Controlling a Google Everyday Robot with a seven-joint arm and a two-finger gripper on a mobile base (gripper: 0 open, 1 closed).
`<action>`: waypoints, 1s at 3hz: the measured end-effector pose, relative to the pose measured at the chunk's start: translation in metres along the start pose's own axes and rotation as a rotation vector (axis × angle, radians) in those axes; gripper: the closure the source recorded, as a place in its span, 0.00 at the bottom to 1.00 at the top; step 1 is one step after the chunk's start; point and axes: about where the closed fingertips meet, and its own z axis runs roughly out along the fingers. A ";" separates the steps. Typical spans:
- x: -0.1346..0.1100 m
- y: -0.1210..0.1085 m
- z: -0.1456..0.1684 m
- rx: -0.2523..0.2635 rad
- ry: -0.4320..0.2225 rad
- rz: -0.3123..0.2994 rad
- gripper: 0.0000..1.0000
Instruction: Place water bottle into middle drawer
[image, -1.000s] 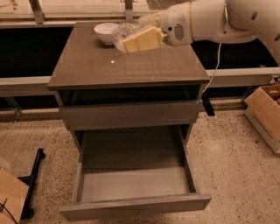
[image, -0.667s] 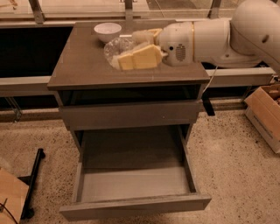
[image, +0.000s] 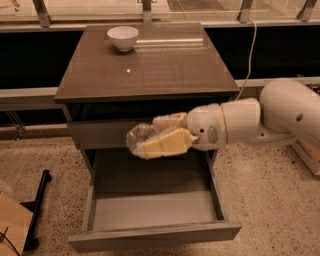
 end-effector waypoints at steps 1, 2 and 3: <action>0.068 -0.020 0.012 0.004 0.053 0.130 1.00; 0.115 -0.091 0.020 0.057 0.079 0.148 1.00; 0.124 -0.164 0.028 0.080 0.067 0.108 1.00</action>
Offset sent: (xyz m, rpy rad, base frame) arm 0.0888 -0.0358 -0.1899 -0.1092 0.1256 -0.1097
